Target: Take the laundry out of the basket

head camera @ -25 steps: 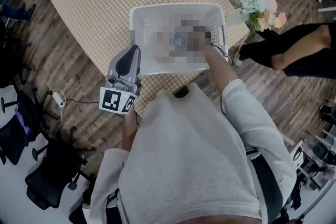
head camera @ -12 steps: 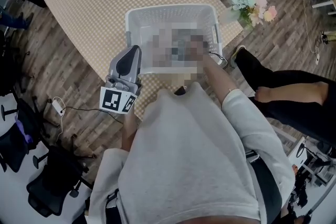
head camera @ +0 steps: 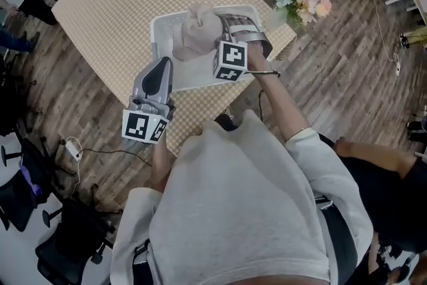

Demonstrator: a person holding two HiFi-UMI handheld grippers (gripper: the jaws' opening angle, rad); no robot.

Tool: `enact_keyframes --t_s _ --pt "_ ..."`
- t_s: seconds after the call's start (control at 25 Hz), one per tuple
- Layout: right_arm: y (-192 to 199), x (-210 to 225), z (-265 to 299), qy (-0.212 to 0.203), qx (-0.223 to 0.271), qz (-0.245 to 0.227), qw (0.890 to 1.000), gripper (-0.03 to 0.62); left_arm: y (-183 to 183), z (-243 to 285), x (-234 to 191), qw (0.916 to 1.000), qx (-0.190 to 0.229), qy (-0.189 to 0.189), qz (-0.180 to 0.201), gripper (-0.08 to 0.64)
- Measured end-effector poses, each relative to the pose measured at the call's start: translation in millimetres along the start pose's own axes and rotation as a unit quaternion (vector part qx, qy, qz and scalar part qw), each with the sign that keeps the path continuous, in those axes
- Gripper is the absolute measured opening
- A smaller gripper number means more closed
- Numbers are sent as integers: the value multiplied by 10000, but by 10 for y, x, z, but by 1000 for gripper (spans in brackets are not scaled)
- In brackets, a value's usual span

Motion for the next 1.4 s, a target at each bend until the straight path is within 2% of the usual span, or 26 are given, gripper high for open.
enact_keyframes --t_s 0.16,0.24,0.32,0.36,0.4,0.44,0.52,0.56,0.6,0.64,0.72,0.76,0.88,1.4 --pt "-10 272 -342 511 207 193 9983 255 -80 8 90 9999 66 68 82 6" --pt "19 315 -426 572 403 568 9959 255 -109 20 132 9999 82 95 116 6" --pt "53 351 -502 481 845 1448 9847 255 -142 31 158 9998 101 110 149 6" --pt "69 370 -550 361 1201 2104 9695 255 -158 28 163 9997 108 108 164 6" --pt "84 389 -610 187 1650 2864 9436 255 -172 22 164 9997 113 102 175 6" --pt "101 410 -681 -16 2154 3664 9052 255 -182 14 162 9997 117 94 184 6" --pt "148 443 -821 -330 3043 4952 8130 255 -193 4 156 9997 122 76 197 6" --pt "179 442 -877 -350 3305 5276 7818 255 -194 3 152 9997 120 66 201 6" --pt "207 422 -918 -283 3426 5391 7689 255 -192 5 147 9997 111 58 203 6" --pt "227 384 -943 -181 3438 5375 7698 255 -188 7 139 9997 97 55 205 6" --pt "234 291 -956 -41 3330 5291 7804 255 -183 7 113 9997 71 63 211 6" --pt "224 252 -955 -21 3286 5299 7818 255 -184 -1 98 9997 61 71 213 6" --pt "174 196 -984 -4 3254 5375 7780 255 -199 -42 63 9997 52 118 216 6" --pt "23 -123 -1343 362 3182 5462 7740 255 -91 -339 -31 9990 37 436 -1 6"
Point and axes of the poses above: the fingertips, and each gripper's own axes: z forward along the fingers, x to its right, y out of its underside, the point moved 4 cm from there along -z, backward along the fingers, and after that the axes turned 1 degree about -z, right-handed, at the moved point
